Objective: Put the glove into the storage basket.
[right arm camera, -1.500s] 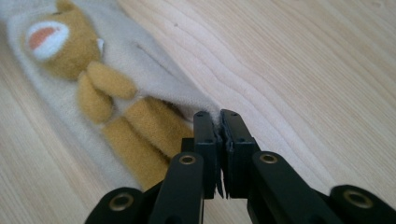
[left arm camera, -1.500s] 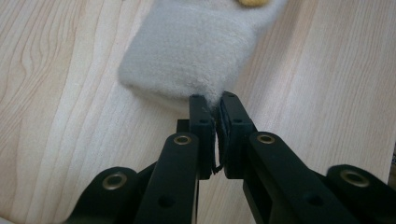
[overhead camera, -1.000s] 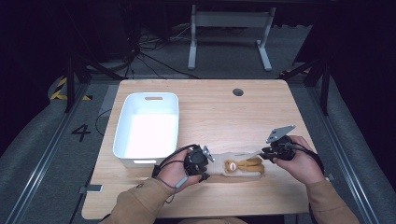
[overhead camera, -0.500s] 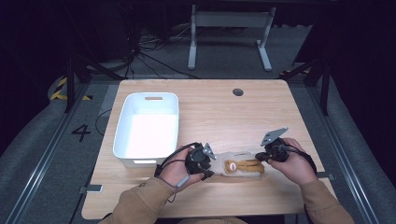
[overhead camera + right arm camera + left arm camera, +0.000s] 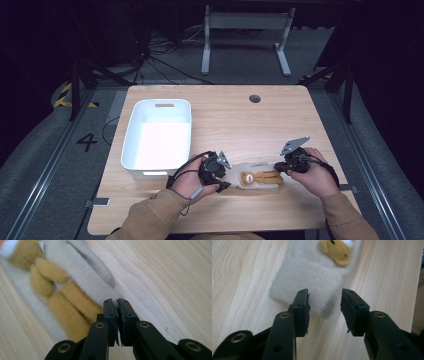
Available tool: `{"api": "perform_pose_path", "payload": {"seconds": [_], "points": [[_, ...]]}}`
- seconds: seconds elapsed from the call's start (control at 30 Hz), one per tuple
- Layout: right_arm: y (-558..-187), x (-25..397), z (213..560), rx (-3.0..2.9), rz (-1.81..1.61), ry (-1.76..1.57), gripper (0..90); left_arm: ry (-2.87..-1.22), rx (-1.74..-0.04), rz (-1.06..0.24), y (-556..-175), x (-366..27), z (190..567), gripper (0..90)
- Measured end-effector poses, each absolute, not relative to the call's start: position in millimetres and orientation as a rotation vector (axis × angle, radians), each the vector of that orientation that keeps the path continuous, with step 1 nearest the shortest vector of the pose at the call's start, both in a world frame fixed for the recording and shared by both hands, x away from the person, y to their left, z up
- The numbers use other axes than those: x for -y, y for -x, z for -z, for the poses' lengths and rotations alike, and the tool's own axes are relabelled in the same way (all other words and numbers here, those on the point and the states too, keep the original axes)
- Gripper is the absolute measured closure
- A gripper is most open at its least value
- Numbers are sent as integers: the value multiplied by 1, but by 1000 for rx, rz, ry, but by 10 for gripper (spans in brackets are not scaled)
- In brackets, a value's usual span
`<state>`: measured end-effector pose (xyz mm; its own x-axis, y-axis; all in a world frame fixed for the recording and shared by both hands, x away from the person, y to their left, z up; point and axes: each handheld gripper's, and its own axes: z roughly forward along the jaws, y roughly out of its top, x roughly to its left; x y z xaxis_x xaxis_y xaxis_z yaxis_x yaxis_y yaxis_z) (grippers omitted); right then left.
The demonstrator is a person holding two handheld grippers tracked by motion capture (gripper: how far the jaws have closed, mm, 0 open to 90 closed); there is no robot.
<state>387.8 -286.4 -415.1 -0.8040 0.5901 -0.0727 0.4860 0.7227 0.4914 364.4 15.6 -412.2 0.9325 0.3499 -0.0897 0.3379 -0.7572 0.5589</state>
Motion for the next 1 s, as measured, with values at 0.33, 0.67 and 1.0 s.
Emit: {"api": "perform_pose_path", "payload": {"seconds": [0.33,0.67,1.0], "points": [[-384,314,399,-2598,-777,-966,783,-2416,-496,-54,-366,-11,401,468],[-384,334,397,-2503,-903,-1102,554,-2366,-470,-50,-373,6,404,380],[-385,355,407,-2415,-955,-1222,459,-2322,-435,-68,-379,20,428,303]]}}
